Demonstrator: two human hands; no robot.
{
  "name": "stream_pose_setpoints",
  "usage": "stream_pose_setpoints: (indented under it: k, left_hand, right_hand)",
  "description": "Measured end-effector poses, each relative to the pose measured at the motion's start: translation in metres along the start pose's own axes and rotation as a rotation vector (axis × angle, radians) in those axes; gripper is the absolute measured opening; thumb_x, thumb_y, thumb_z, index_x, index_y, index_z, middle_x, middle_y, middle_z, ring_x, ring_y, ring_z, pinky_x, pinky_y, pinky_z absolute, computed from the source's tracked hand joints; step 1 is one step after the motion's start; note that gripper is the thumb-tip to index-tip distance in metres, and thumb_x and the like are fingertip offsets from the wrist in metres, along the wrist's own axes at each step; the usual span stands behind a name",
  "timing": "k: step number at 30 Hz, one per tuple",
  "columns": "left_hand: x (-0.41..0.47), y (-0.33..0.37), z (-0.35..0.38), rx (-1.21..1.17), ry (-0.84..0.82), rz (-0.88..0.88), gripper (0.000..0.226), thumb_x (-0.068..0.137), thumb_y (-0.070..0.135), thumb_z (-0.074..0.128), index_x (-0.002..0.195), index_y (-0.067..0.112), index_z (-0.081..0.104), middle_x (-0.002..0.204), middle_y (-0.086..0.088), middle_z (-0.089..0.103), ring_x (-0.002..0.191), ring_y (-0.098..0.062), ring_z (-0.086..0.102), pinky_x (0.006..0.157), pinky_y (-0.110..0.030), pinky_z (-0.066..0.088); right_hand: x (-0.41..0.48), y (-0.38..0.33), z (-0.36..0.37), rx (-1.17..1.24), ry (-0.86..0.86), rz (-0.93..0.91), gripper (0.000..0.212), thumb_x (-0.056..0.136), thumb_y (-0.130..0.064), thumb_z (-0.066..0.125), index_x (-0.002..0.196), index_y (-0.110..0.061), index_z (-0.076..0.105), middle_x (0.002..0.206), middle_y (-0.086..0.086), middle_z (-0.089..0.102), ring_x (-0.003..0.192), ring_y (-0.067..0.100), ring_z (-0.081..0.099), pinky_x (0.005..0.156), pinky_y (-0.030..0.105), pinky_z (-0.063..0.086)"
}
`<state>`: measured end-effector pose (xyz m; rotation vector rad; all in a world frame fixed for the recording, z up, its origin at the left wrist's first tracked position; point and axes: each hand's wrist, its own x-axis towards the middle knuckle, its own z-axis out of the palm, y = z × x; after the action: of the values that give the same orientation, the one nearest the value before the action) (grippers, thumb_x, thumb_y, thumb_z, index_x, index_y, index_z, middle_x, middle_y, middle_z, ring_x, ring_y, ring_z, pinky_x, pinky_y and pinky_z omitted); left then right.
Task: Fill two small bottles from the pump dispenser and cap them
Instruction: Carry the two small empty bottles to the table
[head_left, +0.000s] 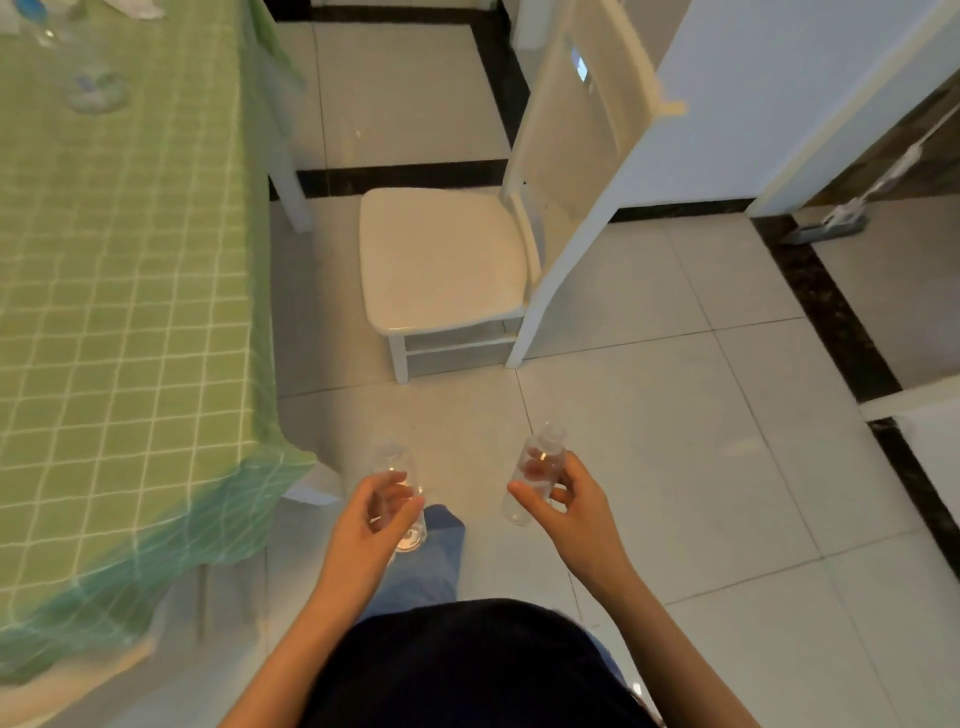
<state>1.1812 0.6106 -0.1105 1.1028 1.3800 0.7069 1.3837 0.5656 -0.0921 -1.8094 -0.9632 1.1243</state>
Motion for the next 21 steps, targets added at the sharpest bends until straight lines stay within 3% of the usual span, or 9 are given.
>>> stream_pose_setpoints:
  k: [8,12,21]
  left_hand:
    - [0.087,0.053,-0.005,-0.039,0.027,0.027,0.023,0.085,0.007,0.063,0.102,0.021,0.057,0.094,0.002,0.063,0.085,0.000,0.059,0.069,-0.004,0.045]
    - [0.114,0.064,-0.008,-0.083,0.113,-0.013,0.023,0.085,0.008,0.063,0.104,0.019,0.056,0.095,0.002,0.062,0.085,0.000,0.058,0.069,-0.003,0.045]
    - [0.184,0.092,0.004,-0.176,0.458,-0.079,0.025,0.085,0.010,0.063,0.109,0.014,0.056,0.096,0.006,0.062,0.085,0.003,0.059,0.067,-0.001,0.044]
  right_hand:
    - [0.106,-0.053,0.007,-0.004,-0.072,-0.068,0.025,0.082,-0.024,0.071,0.099,-0.032,0.055,0.101,-0.012,0.065,0.097,0.010,0.063,0.078,0.014,0.051]
    - [0.156,-0.072,0.012,-0.042,-0.169,-0.082,0.027,0.083,-0.020,0.071,0.105,-0.021,0.056,0.100,-0.011,0.064,0.097,0.014,0.063,0.086,0.025,0.050]
    - [0.294,-0.116,0.026,-0.185,-0.462,-0.184,0.023,0.082,-0.023,0.072,0.100,-0.019,0.058,0.095,-0.016,0.063,0.090,0.002,0.061,0.074,0.010,0.046]
